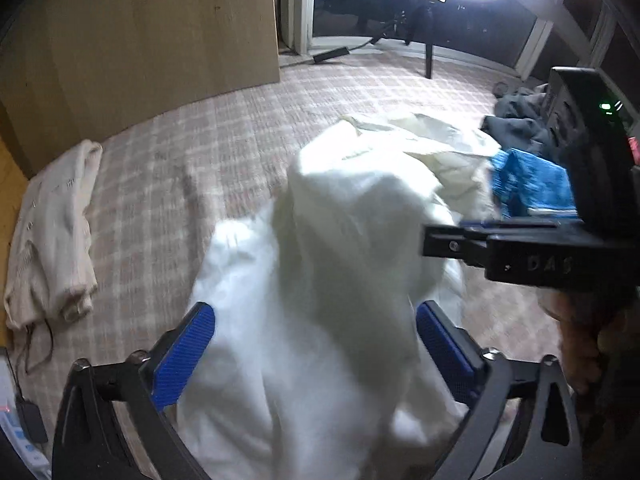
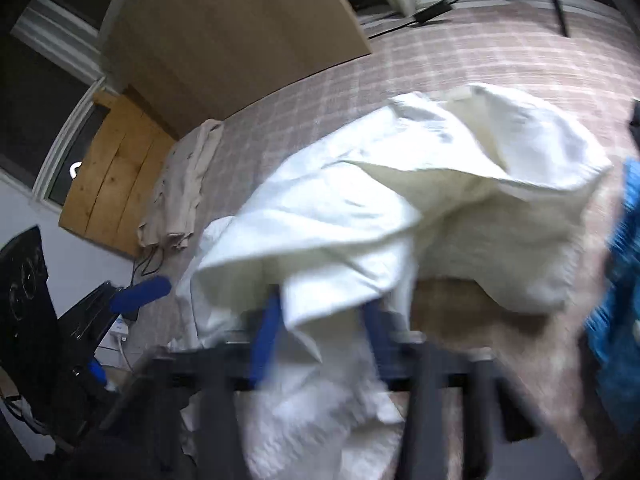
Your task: Fold clothes
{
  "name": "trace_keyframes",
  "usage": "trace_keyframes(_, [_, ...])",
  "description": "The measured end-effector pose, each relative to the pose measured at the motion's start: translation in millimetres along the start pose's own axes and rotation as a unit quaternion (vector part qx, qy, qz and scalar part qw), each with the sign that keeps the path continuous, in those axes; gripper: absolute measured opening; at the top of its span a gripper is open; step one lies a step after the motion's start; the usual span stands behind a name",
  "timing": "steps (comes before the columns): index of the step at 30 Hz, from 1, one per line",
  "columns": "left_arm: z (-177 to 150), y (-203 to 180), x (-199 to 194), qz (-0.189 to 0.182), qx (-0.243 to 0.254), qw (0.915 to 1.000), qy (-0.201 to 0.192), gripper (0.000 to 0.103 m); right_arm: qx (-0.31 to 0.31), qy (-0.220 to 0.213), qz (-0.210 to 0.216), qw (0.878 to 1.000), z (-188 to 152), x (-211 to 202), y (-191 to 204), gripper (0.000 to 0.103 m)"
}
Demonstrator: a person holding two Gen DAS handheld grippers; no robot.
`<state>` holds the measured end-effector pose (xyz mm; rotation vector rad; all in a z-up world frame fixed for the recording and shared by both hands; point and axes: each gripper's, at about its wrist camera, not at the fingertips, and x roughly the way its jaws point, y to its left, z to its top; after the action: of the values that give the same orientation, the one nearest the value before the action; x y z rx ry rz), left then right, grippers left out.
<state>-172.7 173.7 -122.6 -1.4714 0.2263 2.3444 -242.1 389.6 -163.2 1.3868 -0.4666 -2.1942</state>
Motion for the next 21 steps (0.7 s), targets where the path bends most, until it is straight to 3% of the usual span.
trace_keyframes(1, [3.1, 1.8, 3.9, -0.002, 0.004, 1.0, -0.003, 0.01, -0.005, -0.008, 0.002, 1.0, 3.7, -9.0, 4.7, 0.001])
trace_keyframes(3, [9.2, 17.1, 6.1, -0.027, -0.017, 0.9995, -0.005, 0.002, -0.015, -0.024, 0.006, 1.0, 11.1, -27.1, 14.0, 0.0])
trace_keyframes(5, [15.6, 39.0, -5.9, -0.027, -0.04, 0.9986, -0.022, 0.0, -0.024, -0.039, 0.01, 0.999, 18.4, -45.1, 23.4, 0.0])
trace_keyframes(8, [24.8, 75.9, -50.7, 0.026, -0.051, 0.9951, -0.08, 0.0, -0.034, -0.072, 0.012, 0.997, 23.4, -92.0, 30.4, 0.0])
trace_keyframes(13, [13.3, 141.2, -116.2, 0.105, -0.096, 0.9809, -0.133, 0.0, -0.038, -0.087, -0.007, 0.995, -7.8, -174.7, 19.9, 0.001])
trace_keyframes(14, [6.2, 150.3, -120.0, 0.12, -0.102, 0.9789, -0.131, 0.0, -0.042, -0.069, -0.023, 0.996, -16.8, -180.1, 15.8, 0.001])
trace_keyframes(16, [-10.1, 164.6, -118.0, 0.131, -0.111, 0.9779, -0.119, 0.0, -0.058, 0.027, -0.094, 0.994, -39.5, -156.3, 2.0, 0.005])
trace_keyframes(19, [-32.9, 178.1, -99.8, 0.132, -0.121, 0.9802, -0.084, 0.0, -0.079, 0.063, -0.148, 0.984, -37.4, -138.1, -10.0, 0.008])
trace_keyframes(20, [-39.5, 178.8, -90.9, 0.137, -0.119, 0.9808, -0.07, 0.0, -0.095, 0.051, -0.13, 0.986, -22.1, -135.1, -5.2, 0.013])
trace_keyframes(21, [-44.3, 178.8, -82.2, 0.144, -0.116, 0.9809, -0.06, 0.0, -0.116, 0.039, -0.119, 0.985, -6.4, -130.8, 0.3, 0.036])
